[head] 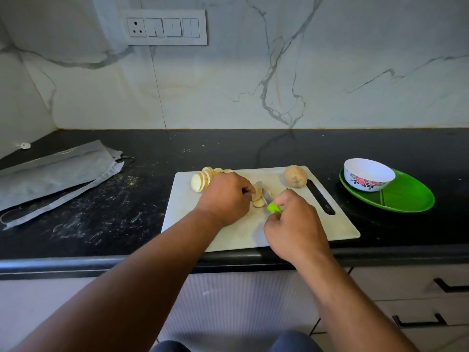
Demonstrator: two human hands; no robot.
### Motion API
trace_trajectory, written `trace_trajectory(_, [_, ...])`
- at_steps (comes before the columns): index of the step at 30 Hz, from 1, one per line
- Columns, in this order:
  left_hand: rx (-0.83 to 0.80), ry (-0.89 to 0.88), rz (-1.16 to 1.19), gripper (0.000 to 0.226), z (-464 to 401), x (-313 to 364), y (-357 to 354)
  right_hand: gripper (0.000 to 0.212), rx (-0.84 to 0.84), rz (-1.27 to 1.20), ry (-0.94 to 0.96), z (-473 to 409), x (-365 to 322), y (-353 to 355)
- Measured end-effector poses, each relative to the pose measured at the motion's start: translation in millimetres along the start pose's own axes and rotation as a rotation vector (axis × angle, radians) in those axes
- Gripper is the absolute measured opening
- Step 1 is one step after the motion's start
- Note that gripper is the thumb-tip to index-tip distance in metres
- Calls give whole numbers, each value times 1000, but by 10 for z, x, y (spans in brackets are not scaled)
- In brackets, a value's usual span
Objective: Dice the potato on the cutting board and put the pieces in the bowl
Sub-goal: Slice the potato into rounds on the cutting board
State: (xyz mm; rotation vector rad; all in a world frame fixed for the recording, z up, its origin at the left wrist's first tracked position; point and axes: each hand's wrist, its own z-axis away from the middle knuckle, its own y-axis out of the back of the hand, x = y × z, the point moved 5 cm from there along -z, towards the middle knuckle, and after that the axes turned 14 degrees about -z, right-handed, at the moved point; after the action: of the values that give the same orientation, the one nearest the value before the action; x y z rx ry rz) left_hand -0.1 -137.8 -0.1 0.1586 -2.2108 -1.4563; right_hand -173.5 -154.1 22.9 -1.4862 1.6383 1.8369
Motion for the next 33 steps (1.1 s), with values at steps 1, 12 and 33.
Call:
trace_trajectory(1, [5,-2,0,20,-4,-6,1,17,-7,-4,-9,-18,-10,-8])
trace_trajectory(12, [4,-41,-33,21,-15,45,-26,13,-58,59,20,198,-8,11])
trace_trajectory(33, [-61,-263,-334,43,103,110,-5,11,-182,-40,-77,318,173,287])
